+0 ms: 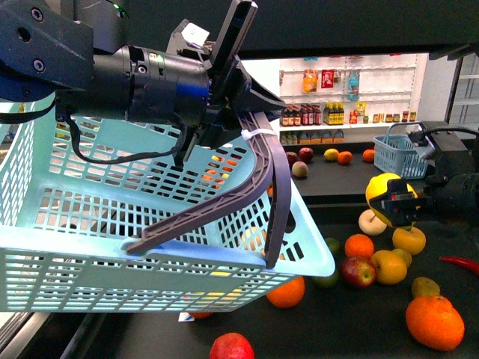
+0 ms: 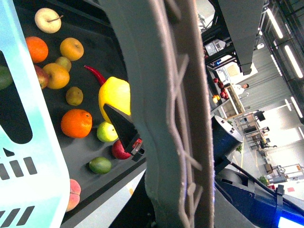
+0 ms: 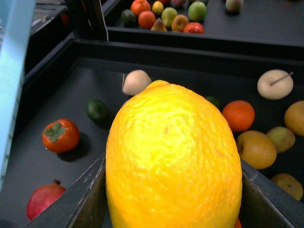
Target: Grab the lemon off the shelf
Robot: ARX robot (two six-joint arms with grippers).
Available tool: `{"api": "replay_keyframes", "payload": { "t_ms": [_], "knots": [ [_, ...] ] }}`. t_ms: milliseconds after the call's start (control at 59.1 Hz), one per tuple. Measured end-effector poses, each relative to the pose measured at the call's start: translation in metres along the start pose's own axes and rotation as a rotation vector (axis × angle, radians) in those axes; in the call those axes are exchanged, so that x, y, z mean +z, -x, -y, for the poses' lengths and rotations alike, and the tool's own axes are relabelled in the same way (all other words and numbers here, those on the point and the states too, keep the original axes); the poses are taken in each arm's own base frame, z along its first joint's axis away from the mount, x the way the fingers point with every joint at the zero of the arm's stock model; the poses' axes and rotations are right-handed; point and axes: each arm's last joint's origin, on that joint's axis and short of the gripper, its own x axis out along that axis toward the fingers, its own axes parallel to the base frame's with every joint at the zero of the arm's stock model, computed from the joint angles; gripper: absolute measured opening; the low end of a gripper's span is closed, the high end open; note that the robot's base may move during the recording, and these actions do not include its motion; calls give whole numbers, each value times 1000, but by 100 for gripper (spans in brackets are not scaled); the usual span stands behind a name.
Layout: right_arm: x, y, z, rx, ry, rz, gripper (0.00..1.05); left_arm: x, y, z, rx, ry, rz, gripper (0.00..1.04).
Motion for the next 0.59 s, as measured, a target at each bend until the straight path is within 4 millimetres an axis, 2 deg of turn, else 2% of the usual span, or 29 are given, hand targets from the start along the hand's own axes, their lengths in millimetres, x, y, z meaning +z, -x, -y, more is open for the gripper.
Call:
{"api": "replay_keyframes", "payload": {
  "t_ms": [68, 102, 186, 254, 355, 592],
  "knots": [
    [2, 12, -29, 37, -79, -29, 64, 1, 0, 0, 1, 0, 2, 9],
    [9, 16, -46, 73, -91, -18, 64, 0, 0, 0, 3, -3, 3, 9],
    [37, 26, -86, 180, -94, 48, 64, -1, -2, 2, -6, -3, -7, 9],
    [53, 32, -105, 232, -93, 87, 64, -2, -3, 2, -14, -3, -14, 9],
    [59, 36, -115, 256, -100, 95, 64, -1, -1, 1, -9, 1, -9, 9],
    [48, 32, -118, 231, -117, 54, 64, 1, 1, -1, 6, 1, 6, 9]
  ]
}}
